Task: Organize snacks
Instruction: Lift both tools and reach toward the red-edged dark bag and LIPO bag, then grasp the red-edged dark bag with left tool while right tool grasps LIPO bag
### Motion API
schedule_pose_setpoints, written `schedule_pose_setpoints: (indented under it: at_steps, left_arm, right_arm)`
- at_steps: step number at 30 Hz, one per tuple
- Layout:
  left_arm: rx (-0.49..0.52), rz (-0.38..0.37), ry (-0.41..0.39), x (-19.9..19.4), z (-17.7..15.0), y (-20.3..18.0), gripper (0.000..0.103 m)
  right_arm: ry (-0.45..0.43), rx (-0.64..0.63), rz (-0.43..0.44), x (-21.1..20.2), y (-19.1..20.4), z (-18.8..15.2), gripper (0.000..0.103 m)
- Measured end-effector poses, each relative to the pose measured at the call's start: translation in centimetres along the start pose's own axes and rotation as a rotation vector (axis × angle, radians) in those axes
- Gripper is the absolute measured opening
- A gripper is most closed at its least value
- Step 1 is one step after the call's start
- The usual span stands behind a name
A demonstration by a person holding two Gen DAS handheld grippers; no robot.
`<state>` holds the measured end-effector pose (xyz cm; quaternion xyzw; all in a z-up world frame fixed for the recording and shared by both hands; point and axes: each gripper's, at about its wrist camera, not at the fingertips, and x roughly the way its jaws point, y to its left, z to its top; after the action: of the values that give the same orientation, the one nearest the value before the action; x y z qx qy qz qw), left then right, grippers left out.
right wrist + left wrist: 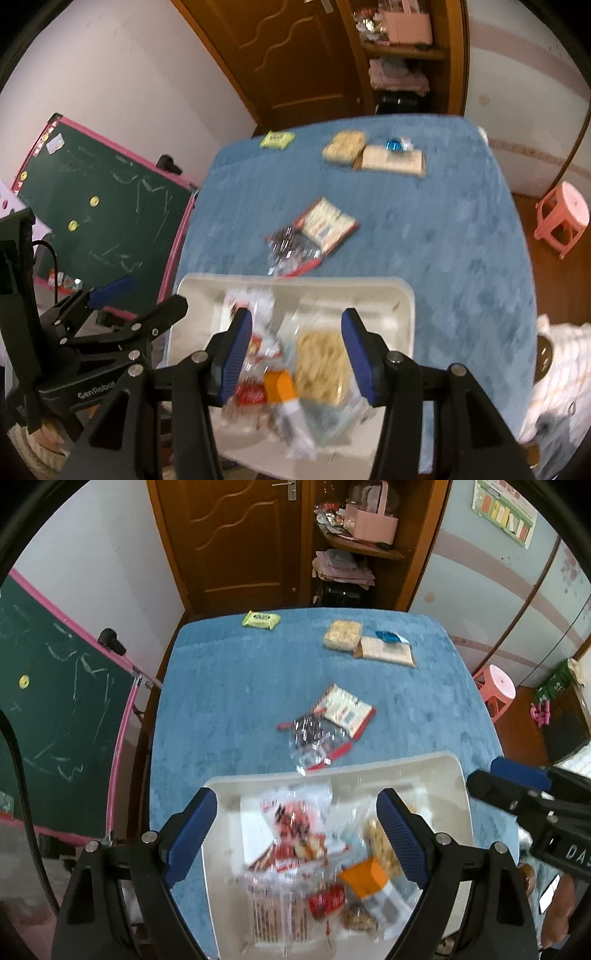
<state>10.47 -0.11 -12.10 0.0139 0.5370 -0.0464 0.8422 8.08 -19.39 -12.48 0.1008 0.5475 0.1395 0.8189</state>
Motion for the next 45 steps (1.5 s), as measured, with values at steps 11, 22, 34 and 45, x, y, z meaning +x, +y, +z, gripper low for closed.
schedule_pose_setpoints:
  at_steps: [11, 22, 34, 45]
  left_arm:
    - [-0.127, -0.045, 0.115, 11.2, 6.0, 1.1, 0.088]
    - [-0.349, -0.116, 0.331, 21.4, 6.8, 3.0, 0.088]
    - [-0.454, -0.157, 0.465, 26.4, 6.2, 2.5, 0.068]
    - [-0.445, -0.168, 0.367, 23.3, 6.3, 4.9, 0.039]
  right_arm:
    - [0.071, -0.091, -0.122, 8.8, -2.4, 8.7, 0.051]
    - [0.246, -0.010, -0.122, 18.7, -5.4, 11.4, 0.051]
    - [0.292, 0.016, -0.096, 20.7, -6.7, 11.0, 0.051]
    - [0.269, -0.107, -0.093, 21.5, -4.5, 11.6, 0.081]
